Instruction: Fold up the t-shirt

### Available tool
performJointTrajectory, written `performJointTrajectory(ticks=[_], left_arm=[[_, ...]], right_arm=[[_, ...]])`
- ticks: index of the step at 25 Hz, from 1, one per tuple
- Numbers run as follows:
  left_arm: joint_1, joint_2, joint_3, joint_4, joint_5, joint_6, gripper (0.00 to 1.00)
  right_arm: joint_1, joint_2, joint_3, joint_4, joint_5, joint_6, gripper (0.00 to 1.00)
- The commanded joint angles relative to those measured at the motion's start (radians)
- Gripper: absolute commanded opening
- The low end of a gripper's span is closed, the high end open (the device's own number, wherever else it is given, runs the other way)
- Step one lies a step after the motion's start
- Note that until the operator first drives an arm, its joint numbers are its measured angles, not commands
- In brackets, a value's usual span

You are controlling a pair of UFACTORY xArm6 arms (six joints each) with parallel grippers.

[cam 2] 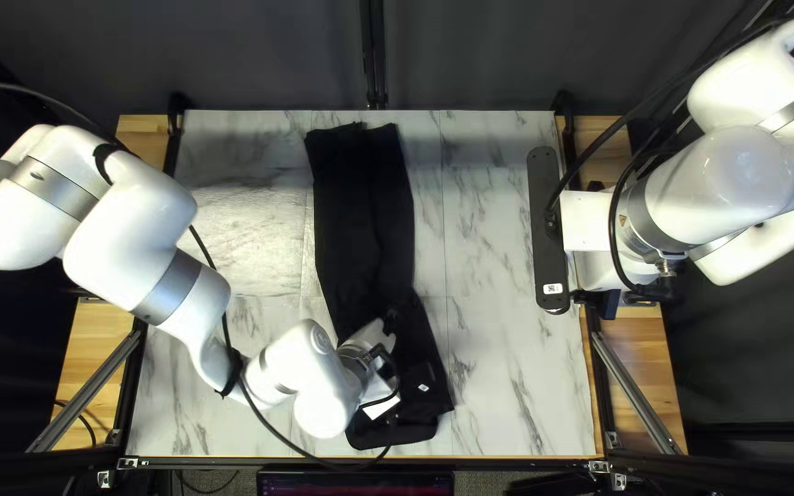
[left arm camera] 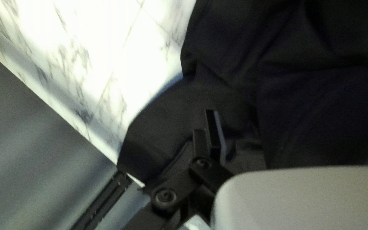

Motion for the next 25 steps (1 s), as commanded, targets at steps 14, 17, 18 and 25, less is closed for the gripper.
performJointTrajectory(ticks=[14, 17, 18, 25], left_arm=[[0.020, -0.049, 0.107, 0.076, -0.118, -0.116, 0.96], [0.010, -0.040, 0.090, 0.065, -0.102, -0.103, 0.00], [0.008, -0.039, 0.087, 0.064, -0.099, -0.101, 0.00], [-0.006, -0.044, 0.075, 0.057, -0.080, -0.079, 0.00]], right_arm=[[0.000, 0.000, 0.000, 0.000, 0.000, 0.000, 1.00], [0.000, 0.000, 0.000, 0.000, 0.000, 0.000, 1.00], [0.000, 0.000, 0.000, 0.000, 0.000, 0.000, 1.00], [0.000, 0.000, 0.000, 0.000, 0.000, 0.000, 1.00]])
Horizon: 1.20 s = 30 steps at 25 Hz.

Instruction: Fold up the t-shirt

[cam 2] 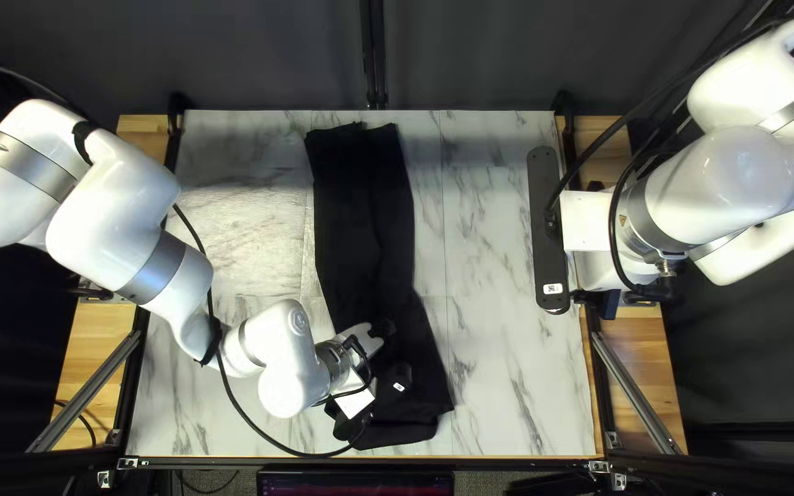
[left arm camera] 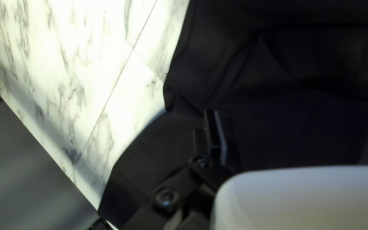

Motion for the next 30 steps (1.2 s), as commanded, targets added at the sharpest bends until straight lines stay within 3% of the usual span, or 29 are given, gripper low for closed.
performJointTrajectory(ticks=[1, 6, 11, 17, 23, 26, 30], left_arm=[[-0.007, -0.011, 0.002, -0.002, 0.010, 0.008, 0.00], [-0.018, -0.072, 0.042, 0.021, 0.003, -0.001, 0.00], [0.004, -0.111, 0.089, 0.086, -0.079, -0.050, 0.00], [0.075, -0.196, 0.235, 0.308, -0.262, -0.307, 0.00], [0.102, -0.253, 0.323, 0.525, -0.350, -0.608, 0.00], [0.096, -0.262, 0.335, 0.551, -0.358, -0.663, 0.00], [0.064, -0.259, 0.331, 0.488, -0.337, -0.616, 0.00]], right_arm=[[0.000, 0.000, 0.000, 0.000, 0.000, 0.000, 1.00], [0.000, 0.000, 0.000, 0.000, 0.000, 0.000, 1.00], [0.000, 0.000, 0.000, 0.000, 0.000, 0.000, 1.00], [0.000, 0.000, 0.000, 0.000, 0.000, 0.000, 1.00], [0.000, 0.000, 0.000, 0.000, 0.000, 0.000, 1.00], [0.000, 0.000, 0.000, 0.000, 0.000, 0.000, 1.00], [0.000, 0.000, 0.000, 0.000, 0.000, 0.000, 1.00]])
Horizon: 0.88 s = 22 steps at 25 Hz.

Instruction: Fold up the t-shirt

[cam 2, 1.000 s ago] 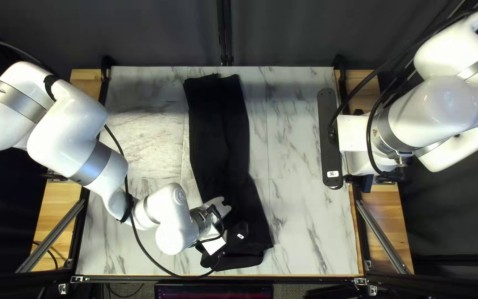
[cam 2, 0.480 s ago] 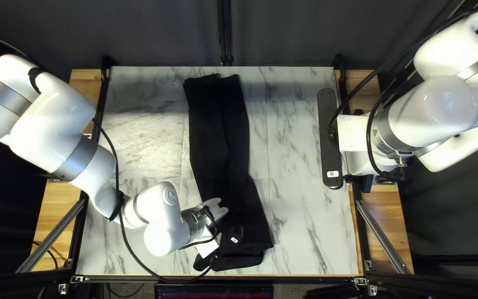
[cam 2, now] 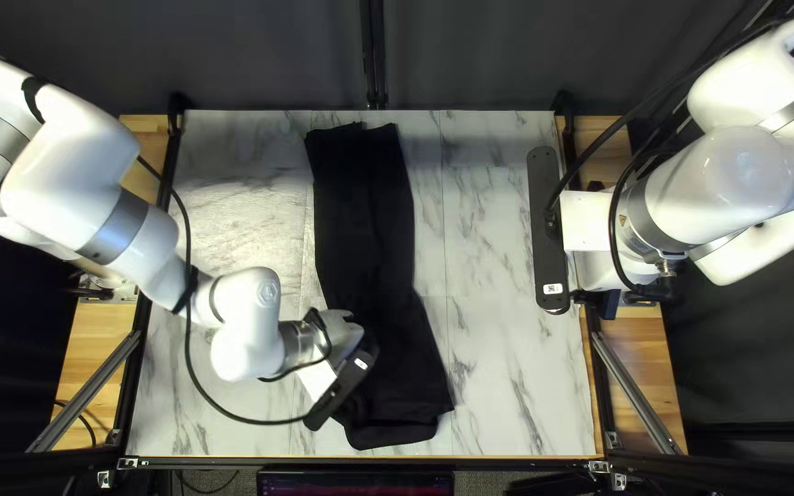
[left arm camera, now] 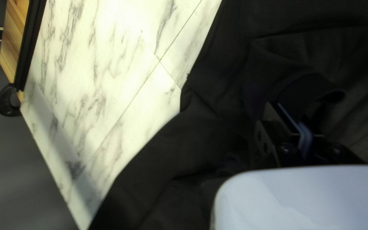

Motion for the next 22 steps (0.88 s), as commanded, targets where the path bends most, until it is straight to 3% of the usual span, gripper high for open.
performJointTrajectory(ticks=[1, 7, 12, 22], left_arm=[[-0.029, 0.002, -0.002, -0.056, 0.018, 0.042, 0.00], [-0.070, -0.003, 0.000, -0.147, 0.047, 0.117, 0.00], [-0.093, -0.006, 0.003, -0.163, 0.053, 0.116, 0.00], [-0.064, 0.038, 0.005, -0.049, 0.007, -0.013, 0.00]], right_arm=[[0.000, 0.000, 0.000, 0.000, 0.000, 0.000, 1.00], [0.000, 0.000, 0.000, 0.000, 0.000, 0.000, 1.00], [0.000, 0.000, 0.000, 0.000, 0.000, 0.000, 1.00], [0.000, 0.000, 0.000, 0.000, 0.000, 0.000, 1.00]])
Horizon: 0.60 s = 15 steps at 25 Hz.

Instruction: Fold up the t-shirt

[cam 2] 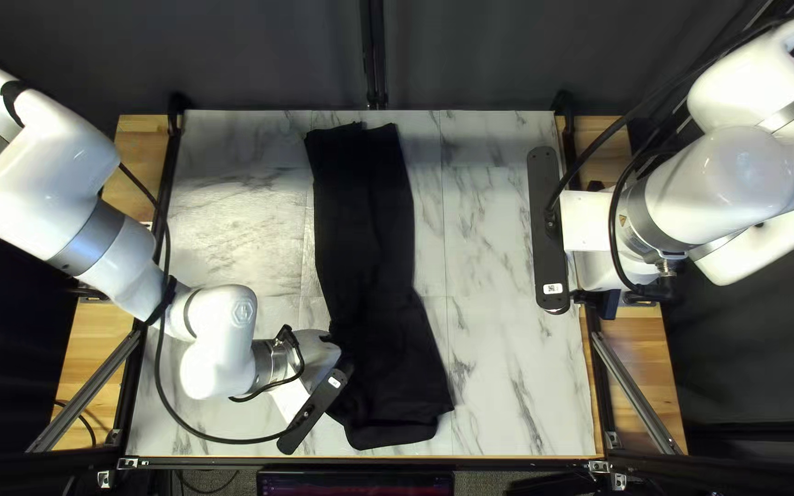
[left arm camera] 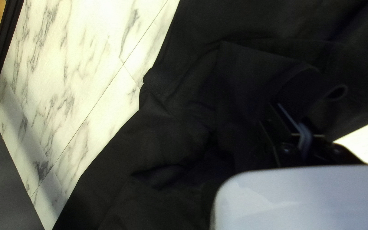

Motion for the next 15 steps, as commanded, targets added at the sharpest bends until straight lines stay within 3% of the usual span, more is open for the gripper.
performJointTrajectory(ticks=[1, 7, 9, 10, 15], left_arm=[[0.013, 0.013, 0.001, 0.018, -0.013, -0.017, 0.00], [0.015, 0.015, 0.005, 0.005, -0.021, 0.016, 0.00], [0.019, 0.021, 0.002, -0.030, -0.033, 0.065, 0.86], [0.019, 0.021, 0.001, -0.058, -0.036, 0.097, 1.00], [0.011, 0.019, -0.014, -0.244, -0.030, 0.317, 1.00]], right_arm=[[0.000, 0.000, 0.000, 0.000, 0.000, 0.000, 1.00], [0.000, 0.000, 0.000, 0.000, 0.000, 0.000, 1.00], [0.000, 0.000, 0.000, 0.000, 0.000, 0.000, 1.00], [0.000, 0.000, 0.000, 0.000, 0.000, 0.000, 1.00], [0.000, 0.000, 0.000, 0.000, 0.000, 0.000, 1.00]])
